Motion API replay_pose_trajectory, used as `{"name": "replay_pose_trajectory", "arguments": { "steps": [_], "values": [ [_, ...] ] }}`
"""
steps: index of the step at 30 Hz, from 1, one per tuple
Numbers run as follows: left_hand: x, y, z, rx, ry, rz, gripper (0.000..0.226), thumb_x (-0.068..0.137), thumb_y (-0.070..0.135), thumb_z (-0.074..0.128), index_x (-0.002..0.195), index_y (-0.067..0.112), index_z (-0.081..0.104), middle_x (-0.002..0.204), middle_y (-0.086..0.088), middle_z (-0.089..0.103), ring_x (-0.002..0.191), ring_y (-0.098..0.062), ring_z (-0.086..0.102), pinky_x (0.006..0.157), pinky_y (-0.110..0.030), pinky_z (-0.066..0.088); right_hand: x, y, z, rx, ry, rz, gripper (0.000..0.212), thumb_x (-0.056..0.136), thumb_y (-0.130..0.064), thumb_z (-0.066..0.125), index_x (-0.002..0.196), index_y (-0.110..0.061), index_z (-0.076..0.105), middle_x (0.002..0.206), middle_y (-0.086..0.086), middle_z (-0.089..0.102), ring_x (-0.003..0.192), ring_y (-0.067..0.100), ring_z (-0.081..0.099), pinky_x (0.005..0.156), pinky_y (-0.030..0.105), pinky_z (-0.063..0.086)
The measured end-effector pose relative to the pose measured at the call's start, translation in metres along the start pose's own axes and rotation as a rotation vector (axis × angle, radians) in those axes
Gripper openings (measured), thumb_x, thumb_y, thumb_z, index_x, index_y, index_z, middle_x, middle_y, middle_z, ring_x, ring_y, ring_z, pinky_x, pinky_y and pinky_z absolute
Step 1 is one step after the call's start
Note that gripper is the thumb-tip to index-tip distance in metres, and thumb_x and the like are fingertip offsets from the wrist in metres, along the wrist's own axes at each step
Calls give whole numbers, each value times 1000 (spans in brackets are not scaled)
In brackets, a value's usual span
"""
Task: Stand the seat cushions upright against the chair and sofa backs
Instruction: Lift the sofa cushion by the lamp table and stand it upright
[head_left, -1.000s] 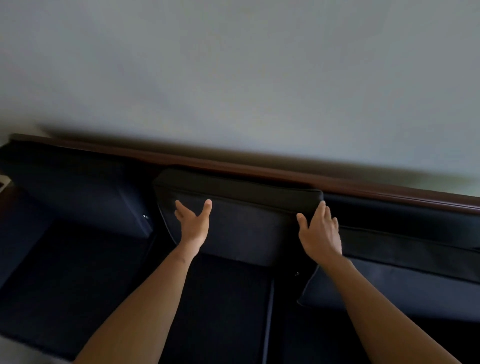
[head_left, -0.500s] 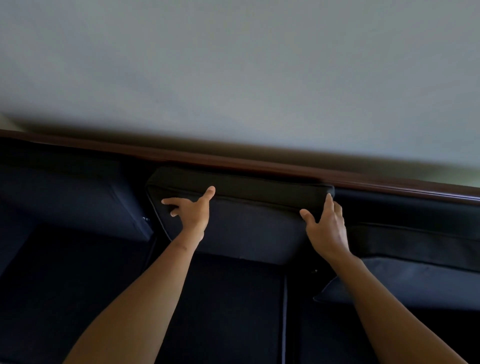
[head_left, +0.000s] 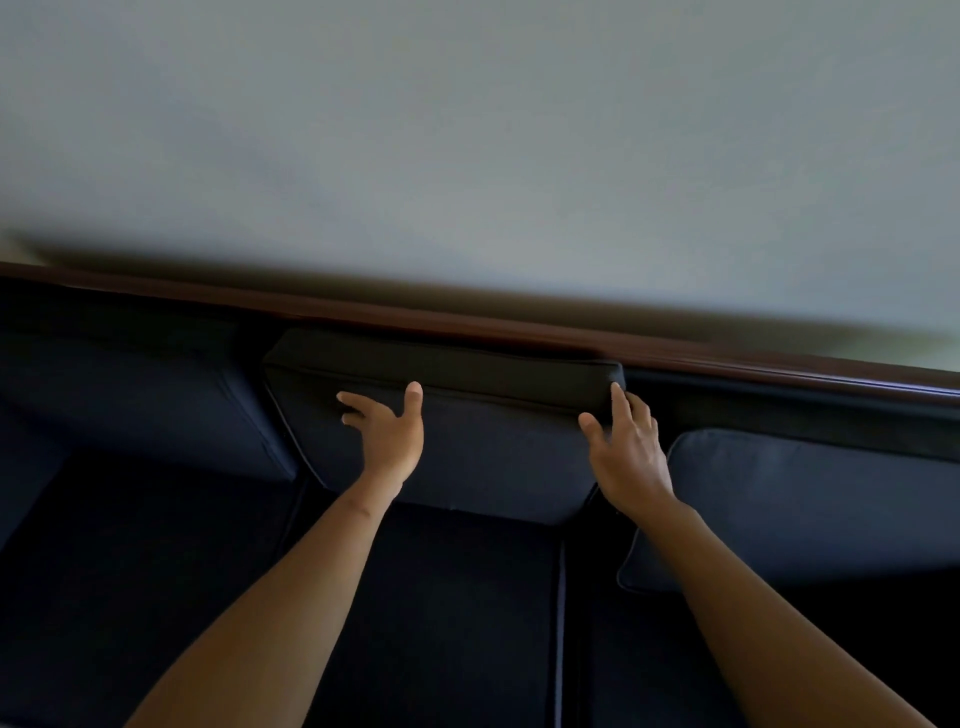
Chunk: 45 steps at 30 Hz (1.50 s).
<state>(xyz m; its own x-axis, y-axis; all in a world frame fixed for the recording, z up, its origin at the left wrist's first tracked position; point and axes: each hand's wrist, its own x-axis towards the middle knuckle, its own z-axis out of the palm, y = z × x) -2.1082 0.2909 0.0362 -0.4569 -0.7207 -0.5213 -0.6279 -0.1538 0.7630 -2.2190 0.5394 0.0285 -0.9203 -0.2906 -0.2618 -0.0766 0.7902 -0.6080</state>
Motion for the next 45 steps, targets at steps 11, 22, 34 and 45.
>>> {"name": "replay_pose_trajectory", "arguments": {
  "steps": [11, 22, 34, 45],
  "values": [
    [-136, -5, 182, 97, -89, 369, 31, 106, 29, 59, 133, 17, 54, 136, 2, 42, 114, -7, 52, 99, -30, 45, -18, 140, -108, -28, 257, 36, 52, 105, -42, 48, 152, -18, 45, 163, 4, 33, 153, 23, 20, 116, 53, 35],
    [-167, 28, 339, 133, -12, 259, 71, 102, 44, 63, 159, 12, 34, 162, -11, 32, 140, -30, 47, 100, -31, 38, 22, 324, -248, -163, 374, 248, 65, 105, -47, 44, 158, -13, 32, 168, 20, 16, 156, 37, 6, 125, 53, 11],
    [-140, 15, 358, -208, 71, -60, 99, 79, 52, 85, 160, 20, 38, 155, -3, 49, 142, -28, 47, 109, -39, 39, 49, 389, -265, 425, 470, 522, 94, 81, -68, 69, 150, -20, 26, 146, 22, 42, 133, 43, 43, 109, 51, 37],
    [-151, 19, 357, -307, 98, 130, 38, 84, 30, 81, 120, 24, 70, 112, 5, 74, 106, -13, 69, 87, -28, 53, 42, 390, -270, 430, 628, 310, 70, 80, -59, 73, 128, -25, 35, 123, 5, 38, 116, 38, 51, 99, 45, 42]
  ]
}}
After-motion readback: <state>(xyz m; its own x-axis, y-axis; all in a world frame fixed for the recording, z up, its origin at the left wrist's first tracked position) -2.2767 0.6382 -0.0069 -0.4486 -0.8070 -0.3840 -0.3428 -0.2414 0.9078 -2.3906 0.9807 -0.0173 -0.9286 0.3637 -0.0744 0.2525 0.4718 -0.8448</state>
